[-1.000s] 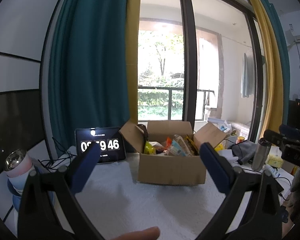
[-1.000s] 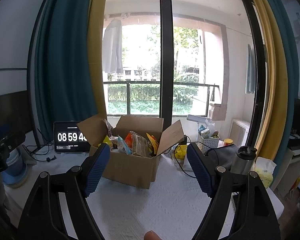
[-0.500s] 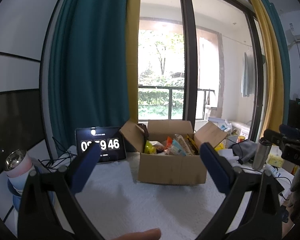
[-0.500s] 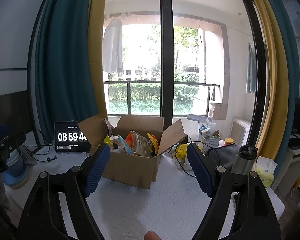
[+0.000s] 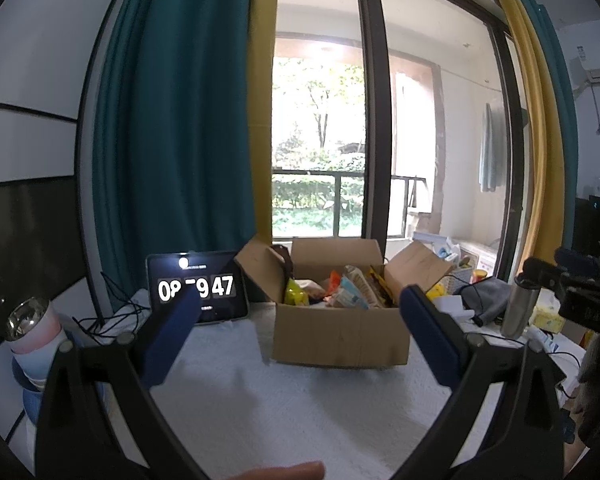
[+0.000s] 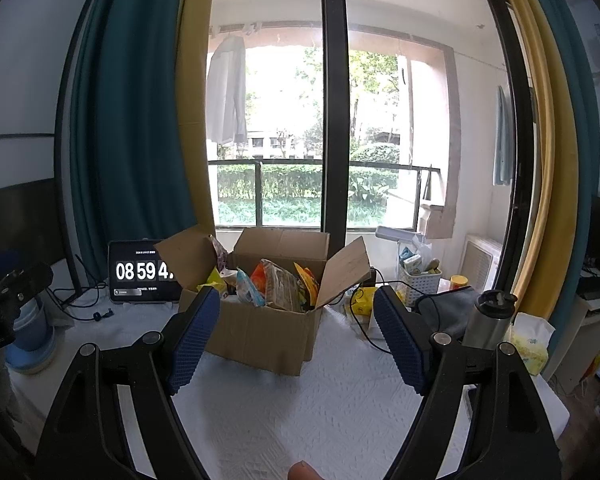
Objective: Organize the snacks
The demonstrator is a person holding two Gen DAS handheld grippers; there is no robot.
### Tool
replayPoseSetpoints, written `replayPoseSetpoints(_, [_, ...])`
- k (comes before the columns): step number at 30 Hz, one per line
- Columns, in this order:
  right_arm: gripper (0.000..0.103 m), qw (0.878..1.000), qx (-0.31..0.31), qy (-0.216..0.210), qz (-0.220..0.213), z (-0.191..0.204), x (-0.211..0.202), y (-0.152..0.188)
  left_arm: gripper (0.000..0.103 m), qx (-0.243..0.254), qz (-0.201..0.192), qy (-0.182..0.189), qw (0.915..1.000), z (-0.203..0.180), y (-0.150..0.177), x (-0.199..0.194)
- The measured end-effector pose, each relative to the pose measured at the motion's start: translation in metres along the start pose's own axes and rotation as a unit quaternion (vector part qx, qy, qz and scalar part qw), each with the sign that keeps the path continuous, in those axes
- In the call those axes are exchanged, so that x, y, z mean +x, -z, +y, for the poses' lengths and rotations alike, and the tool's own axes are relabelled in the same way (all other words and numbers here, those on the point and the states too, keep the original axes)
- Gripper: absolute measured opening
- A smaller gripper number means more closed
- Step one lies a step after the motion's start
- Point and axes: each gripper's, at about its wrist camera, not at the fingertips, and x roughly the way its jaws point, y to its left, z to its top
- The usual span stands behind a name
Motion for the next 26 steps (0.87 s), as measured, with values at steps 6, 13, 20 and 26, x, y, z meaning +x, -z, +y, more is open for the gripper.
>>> replayPoseSetpoints(6, [0.082, 1.000, 0.001, 0.000, -0.003, -0.002, -0.001, 0.000, 0.100, -0.002, 0.004, 0.002, 1.0000, -0.001, -0.001, 0.001])
replayPoseSetpoints(13, [0.082, 1.000, 0.001, 0.000, -0.002, -0.002, -0.001, 0.000, 0.100, 0.000, 0.004, 0.002, 1.0000, -0.001, 0.000, 0.000])
replayPoseSetpoints(20, [0.082, 1.000, 0.002, 0.000, 0.000, -0.003, -0.001, 0.001, 0.100, 0.003, 0.007, 0.004, 1.0000, -0.004, 0.000, 0.002])
replayPoseSetpoints(26, [0.082, 1.000, -0.002, -0.007, 0.005, -0.003, 0.004, -0.001, 0.100, 0.016, 0.016, 0.012, 0.9997, -0.010, 0.000, 0.014])
